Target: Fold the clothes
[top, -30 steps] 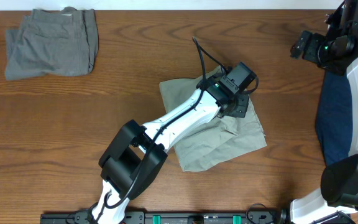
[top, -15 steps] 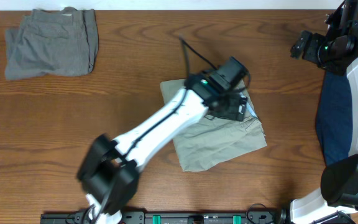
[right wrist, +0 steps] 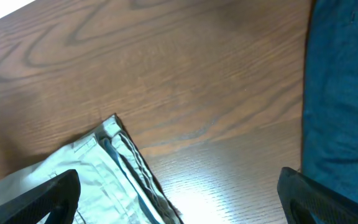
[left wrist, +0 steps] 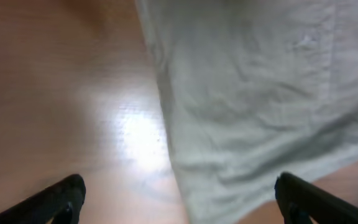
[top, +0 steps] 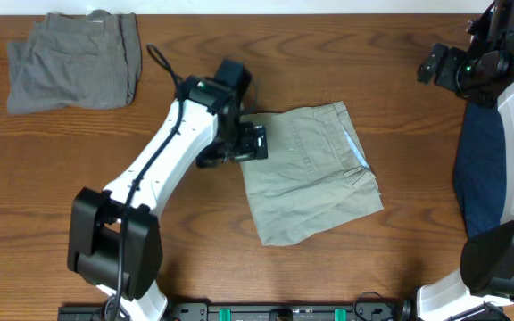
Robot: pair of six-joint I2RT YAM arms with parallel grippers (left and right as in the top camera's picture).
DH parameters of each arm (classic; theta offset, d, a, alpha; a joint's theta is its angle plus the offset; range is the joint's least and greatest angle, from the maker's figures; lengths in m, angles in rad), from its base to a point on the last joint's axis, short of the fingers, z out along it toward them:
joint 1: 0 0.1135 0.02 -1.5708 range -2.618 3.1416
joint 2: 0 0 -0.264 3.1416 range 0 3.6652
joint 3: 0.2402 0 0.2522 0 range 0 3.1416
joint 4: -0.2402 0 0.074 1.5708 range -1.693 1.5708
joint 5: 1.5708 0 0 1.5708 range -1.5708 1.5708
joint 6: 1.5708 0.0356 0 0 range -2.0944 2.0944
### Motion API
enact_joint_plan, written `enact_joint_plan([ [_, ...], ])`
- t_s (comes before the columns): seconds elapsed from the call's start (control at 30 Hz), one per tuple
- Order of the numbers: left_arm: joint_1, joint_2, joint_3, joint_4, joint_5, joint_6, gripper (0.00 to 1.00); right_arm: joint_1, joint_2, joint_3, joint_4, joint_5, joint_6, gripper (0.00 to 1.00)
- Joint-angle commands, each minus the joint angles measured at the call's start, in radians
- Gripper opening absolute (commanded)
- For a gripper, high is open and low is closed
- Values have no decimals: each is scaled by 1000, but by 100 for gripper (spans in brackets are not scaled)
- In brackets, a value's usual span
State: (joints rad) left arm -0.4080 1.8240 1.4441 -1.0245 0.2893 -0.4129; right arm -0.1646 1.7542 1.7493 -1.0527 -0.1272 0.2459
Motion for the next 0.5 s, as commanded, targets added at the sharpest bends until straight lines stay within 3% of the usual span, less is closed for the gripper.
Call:
enact_joint_plan([
  [0.0, 7, 14, -114, 107, 165, 42, 98, -5, -2, 3, 0, -4, 11, 99],
  [0.33, 5, 19, -318, 383, 190, -57, 99, -5, -2, 3, 0, -5, 11, 99],
  [0.47, -6, 19, -362, 452, 190, -57, 76, -5, -2, 3, 0, -5, 11, 99],
])
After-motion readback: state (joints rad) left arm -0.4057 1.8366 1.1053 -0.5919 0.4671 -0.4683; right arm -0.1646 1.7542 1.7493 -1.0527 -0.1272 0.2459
